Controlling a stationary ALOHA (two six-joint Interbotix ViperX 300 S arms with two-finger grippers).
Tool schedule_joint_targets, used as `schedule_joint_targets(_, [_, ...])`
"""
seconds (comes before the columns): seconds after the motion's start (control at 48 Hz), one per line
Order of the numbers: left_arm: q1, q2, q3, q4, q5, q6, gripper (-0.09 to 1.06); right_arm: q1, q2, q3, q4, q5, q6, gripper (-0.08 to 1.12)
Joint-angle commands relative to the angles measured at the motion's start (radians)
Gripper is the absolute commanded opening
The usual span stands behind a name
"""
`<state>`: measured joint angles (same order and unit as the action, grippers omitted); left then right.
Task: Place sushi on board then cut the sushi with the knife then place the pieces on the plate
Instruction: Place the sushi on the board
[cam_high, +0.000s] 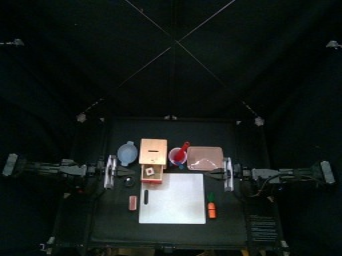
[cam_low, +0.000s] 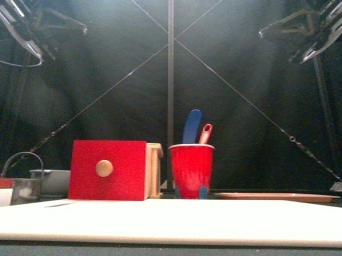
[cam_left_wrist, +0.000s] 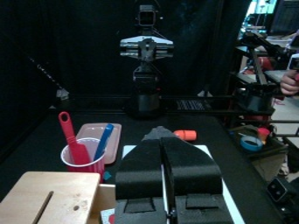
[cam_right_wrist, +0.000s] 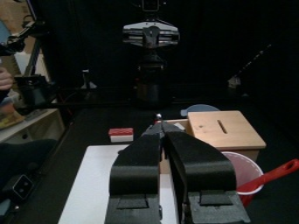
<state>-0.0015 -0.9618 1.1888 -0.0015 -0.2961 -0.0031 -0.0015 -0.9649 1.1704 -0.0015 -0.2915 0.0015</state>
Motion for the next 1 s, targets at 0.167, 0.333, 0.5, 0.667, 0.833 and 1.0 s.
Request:
schedule_joint_targets(0.167, [-0.003, 0.075, 0.003, -0.009, -0.097, 0.000, 0.04, -0.051, 0.230, -0.120, 0.015, -0.015, 0.020, 0.18])
schedule_joint_targets(0.333, [-0.003, 0.077, 0.003, -0.006, -0.126, 0.002, 0.05, -0.055, 0.479, -0.305, 0.008, 0.035, 0.017, 0.18])
schedule_joint_targets(0.5, [-0.003, 0.077, 0.006, -0.005, -0.124, 0.005, 0.05, -0.058, 0.676, -0.494, -0.041, 0.207, 0.011, 0.22])
schedule_joint_targets(0.667, [-0.002, 0.077, 0.015, -0.005, -0.126, 0.005, 0.05, -0.057, 0.844, -0.664, -0.129, 0.341, 0.014, 0.47])
schedule_joint_targets(0.833, [-0.003, 0.077, 0.026, -0.006, -0.129, 0.003, 0.05, -0.064, 0.976, -0.810, -0.183, 0.454, 0.017, 0.86])
schedule_joint_targets(1.0, [-0.002, 0.077, 0.028, -0.006, -0.130, 0.005, 0.05, -0.071, 1.068, -0.927, -0.230, 0.568, 0.000, 1.01])
